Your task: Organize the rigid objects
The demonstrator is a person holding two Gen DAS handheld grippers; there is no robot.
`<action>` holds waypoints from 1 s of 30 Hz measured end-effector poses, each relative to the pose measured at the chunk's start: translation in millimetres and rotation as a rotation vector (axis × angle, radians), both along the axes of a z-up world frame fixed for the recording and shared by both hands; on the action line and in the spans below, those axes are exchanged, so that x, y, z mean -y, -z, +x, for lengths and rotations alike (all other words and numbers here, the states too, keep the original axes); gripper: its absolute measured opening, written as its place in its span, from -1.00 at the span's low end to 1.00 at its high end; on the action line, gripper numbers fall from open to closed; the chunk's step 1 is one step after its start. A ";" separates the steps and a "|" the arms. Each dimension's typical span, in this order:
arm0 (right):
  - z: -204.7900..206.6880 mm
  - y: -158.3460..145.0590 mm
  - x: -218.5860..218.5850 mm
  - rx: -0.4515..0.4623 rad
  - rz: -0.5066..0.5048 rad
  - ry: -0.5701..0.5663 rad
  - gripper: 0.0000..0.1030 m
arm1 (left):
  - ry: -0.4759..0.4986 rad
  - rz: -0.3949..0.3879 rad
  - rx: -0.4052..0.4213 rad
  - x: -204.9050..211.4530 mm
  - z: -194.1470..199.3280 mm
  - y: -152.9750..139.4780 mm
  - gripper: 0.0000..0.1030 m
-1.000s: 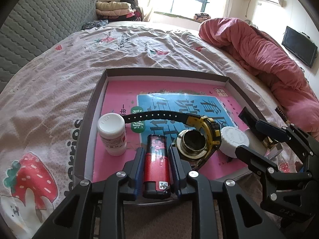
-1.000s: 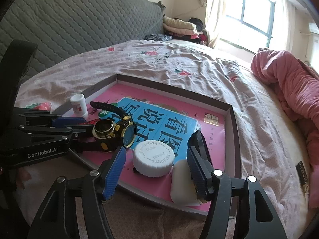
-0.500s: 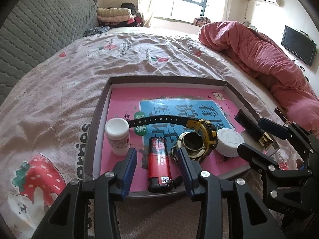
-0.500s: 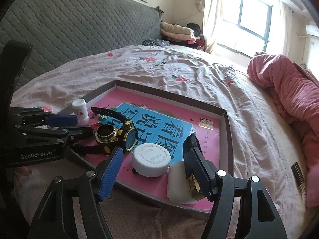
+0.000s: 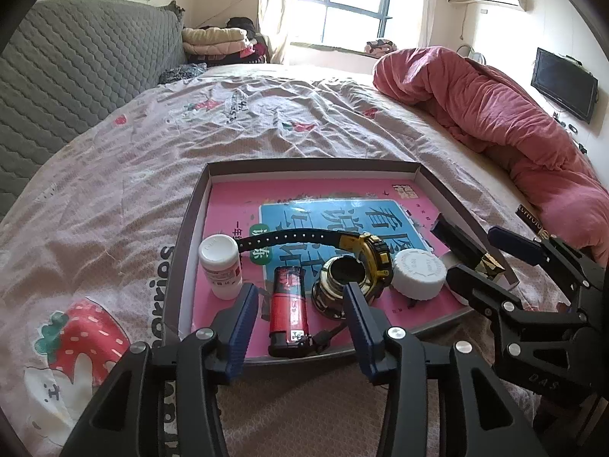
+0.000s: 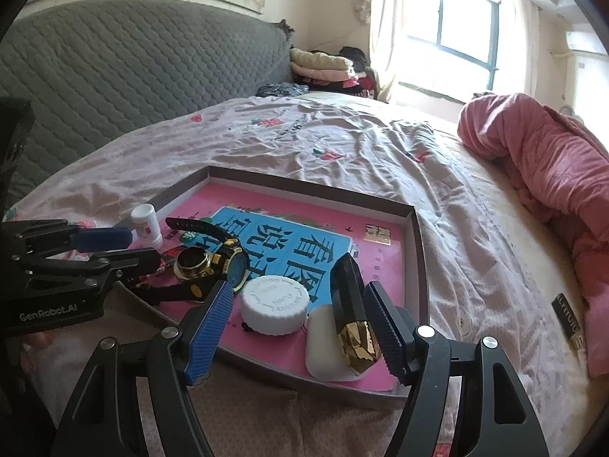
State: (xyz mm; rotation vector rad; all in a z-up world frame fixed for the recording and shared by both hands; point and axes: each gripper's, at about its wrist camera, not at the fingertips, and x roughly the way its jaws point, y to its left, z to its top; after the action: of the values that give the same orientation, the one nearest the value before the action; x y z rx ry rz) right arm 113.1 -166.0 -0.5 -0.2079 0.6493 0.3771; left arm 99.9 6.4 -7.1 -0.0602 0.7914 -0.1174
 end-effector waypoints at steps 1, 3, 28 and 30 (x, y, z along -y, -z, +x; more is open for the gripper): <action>-0.3 0.4 1.0 -0.007 0.009 0.004 0.42 | -0.003 0.005 0.001 0.6 -1.4 -0.5 -0.10; -0.9 1.3 2.9 -0.020 0.026 0.006 0.42 | -0.007 0.006 0.002 0.7 -3.8 -1.0 -0.10; -45.1 5.1 22.7 -0.114 0.140 0.108 0.49 | -0.066 0.016 -0.028 15.1 -48.3 -0.1 -0.10; -50.2 5.6 25.2 -0.125 0.148 0.124 0.49 | -0.070 0.014 -0.035 15.1 -52.2 0.5 -0.10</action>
State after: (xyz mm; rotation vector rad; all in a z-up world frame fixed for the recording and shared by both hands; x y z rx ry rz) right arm 62.9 -191.2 -6.1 -0.0026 0.7503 0.3186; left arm 47.7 -8.7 -7.6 -0.0769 0.8243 -0.0446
